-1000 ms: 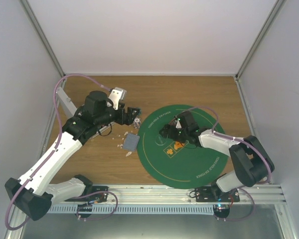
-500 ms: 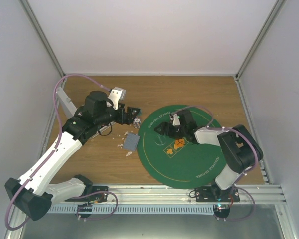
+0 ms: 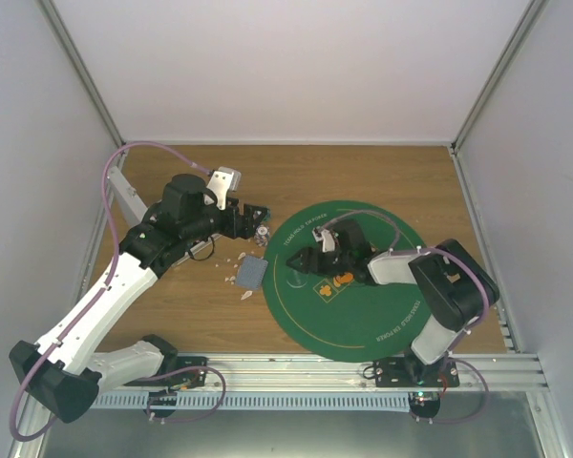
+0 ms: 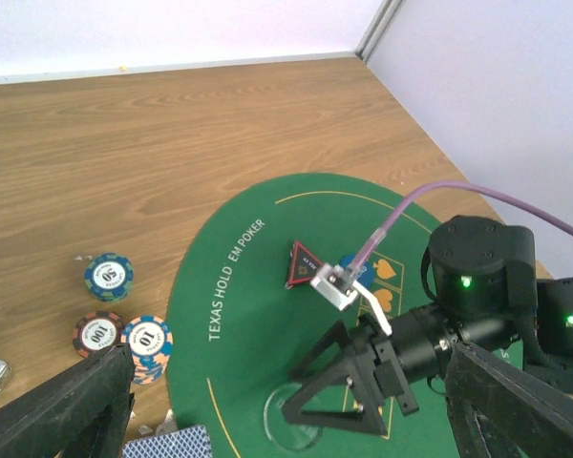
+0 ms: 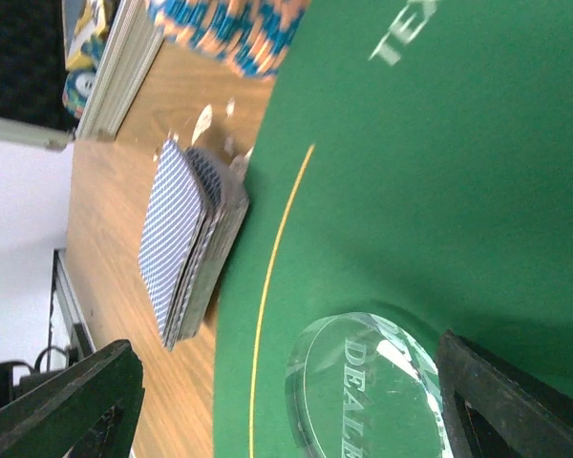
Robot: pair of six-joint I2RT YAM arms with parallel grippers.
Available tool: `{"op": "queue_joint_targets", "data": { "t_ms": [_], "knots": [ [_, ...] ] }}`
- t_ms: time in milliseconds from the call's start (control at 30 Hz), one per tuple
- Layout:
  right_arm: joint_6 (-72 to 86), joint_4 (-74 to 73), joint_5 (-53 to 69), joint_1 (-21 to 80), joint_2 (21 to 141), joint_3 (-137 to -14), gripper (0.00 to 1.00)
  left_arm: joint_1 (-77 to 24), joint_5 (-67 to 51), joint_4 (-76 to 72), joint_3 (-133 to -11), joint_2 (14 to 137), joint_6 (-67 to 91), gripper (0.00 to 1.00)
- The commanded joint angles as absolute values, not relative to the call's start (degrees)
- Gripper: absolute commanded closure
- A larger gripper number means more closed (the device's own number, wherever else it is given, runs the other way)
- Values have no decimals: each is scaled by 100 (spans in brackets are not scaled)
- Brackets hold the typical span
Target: Distribute texas hold em gaming equipment
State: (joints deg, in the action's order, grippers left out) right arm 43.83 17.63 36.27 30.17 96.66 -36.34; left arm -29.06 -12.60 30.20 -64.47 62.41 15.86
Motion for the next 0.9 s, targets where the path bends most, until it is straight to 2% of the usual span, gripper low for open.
{"op": "queue_joint_targets", "data": {
  "t_ms": [0,467,733,867],
  "knots": [
    [4458,1704,3841,3432,9833,-3633,16,-2927,-1284,2752,-6369,6165,1659,11],
    [4425,1274,3435,3864,9661,-3694,17,-2927,-1289,2725,-6271,6073,1705,11],
    [4061,369,2586,3876,8829,-4278,15,-2927,-1220,2734,-6296,6046,1688,9],
    [3946,-412,1656,3827,8331,-4718,14,-2927,-1241,2749,-6381,6105,1679,9]
  ]
}}
